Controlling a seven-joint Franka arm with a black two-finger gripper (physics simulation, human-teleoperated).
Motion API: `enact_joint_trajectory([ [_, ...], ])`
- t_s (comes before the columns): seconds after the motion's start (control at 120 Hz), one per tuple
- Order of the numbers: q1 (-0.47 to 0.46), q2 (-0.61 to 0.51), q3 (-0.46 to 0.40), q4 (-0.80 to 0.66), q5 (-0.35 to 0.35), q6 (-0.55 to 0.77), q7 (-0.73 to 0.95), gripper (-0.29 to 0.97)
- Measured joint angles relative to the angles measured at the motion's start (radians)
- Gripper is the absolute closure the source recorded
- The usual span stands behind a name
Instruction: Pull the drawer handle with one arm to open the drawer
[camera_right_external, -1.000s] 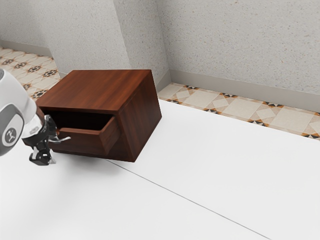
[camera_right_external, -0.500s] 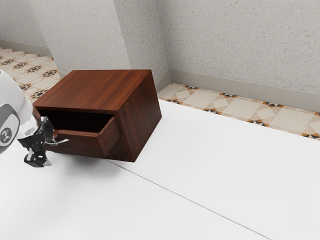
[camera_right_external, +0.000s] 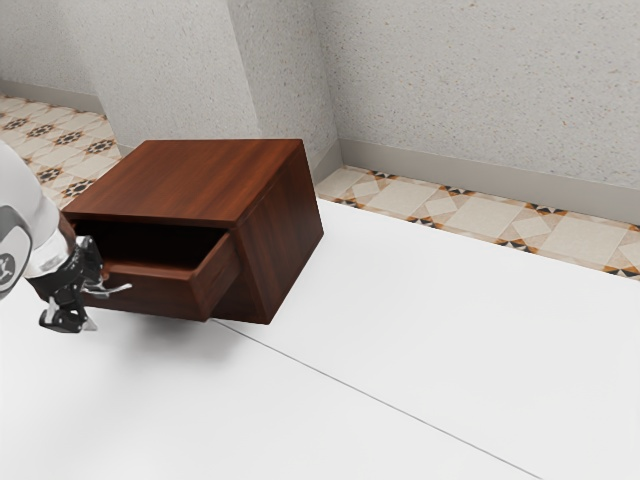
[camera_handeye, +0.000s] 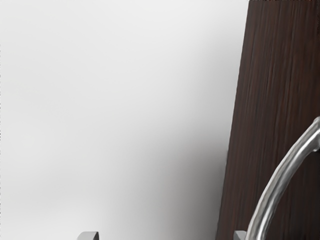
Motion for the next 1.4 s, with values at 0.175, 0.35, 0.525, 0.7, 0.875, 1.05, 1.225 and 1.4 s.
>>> enact_joint_trajectory([
  [0.175,-0.012,-0.003,0.010,0.004,0.014,-0.015,0.028,0.42],
  [0.35,-0.024,-0.019,0.022,0.005,0.020,-0.035,0.063,0.43],
  [0.525,-0.033,-0.041,0.038,-0.002,0.024,-0.051,0.090,0.43],
  [0.7,-0.034,-0.061,0.046,-0.017,0.024,-0.062,0.107,0.43],
  [0.875,-0.035,-0.077,0.047,-0.033,0.022,-0.067,0.120,0.44],
  [1.05,-0.041,-0.102,0.049,-0.050,0.022,-0.074,0.130,0.44],
  [1.225,-0.052,-0.123,0.057,-0.069,0.022,-0.078,0.137,0.44],
  [1.4,-0.055,-0.145,0.058,-0.086,0.021,-0.080,0.142,0.44],
])
